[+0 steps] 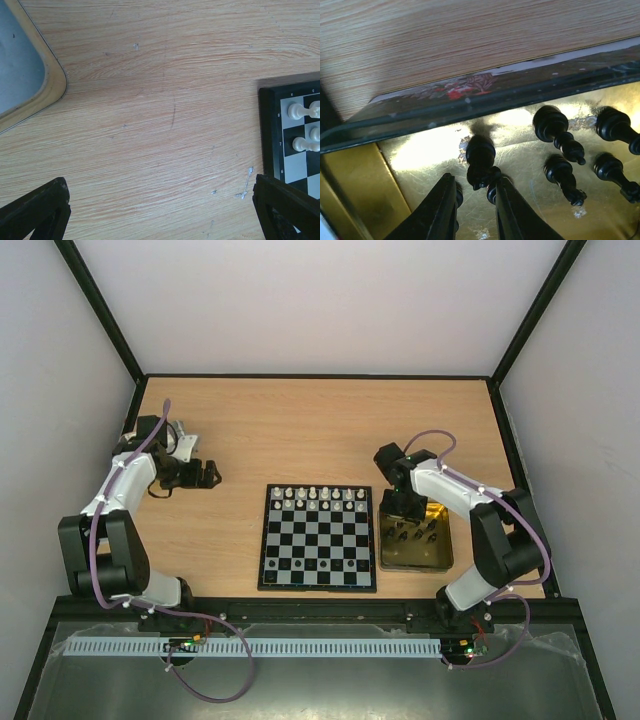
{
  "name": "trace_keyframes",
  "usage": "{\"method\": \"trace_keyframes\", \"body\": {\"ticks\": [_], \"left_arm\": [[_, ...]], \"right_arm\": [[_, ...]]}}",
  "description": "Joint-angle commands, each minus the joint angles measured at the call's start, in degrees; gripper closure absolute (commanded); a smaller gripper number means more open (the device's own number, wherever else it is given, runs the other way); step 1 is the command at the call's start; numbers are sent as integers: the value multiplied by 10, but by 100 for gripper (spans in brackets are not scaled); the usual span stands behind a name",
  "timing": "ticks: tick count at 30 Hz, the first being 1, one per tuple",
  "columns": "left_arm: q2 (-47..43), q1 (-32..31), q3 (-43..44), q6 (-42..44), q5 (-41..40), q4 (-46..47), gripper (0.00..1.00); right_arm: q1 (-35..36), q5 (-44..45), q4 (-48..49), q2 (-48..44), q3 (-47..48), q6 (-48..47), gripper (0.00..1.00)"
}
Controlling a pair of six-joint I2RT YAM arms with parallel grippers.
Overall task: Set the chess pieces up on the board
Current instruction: Pick up the chess piece from the storage box.
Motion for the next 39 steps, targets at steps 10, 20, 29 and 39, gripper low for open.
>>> {"method": "trace_keyframes", "body": {"ticks": [10,20,29,39], "left_arm": [[8,-3,11,5,9,-15,1],[11,-3,12,4,9,-13,1],[14,-3,11,5,10,-13,1],[16,-3,10,7,10,-13,1]], "right_arm": [[-17,13,31,30,-14,-17,80],[-19,17,26,24,-15,-16,93],[-21,28,18,16,-8,-13,93],[-24,30,10,27,11,-16,93]]}}
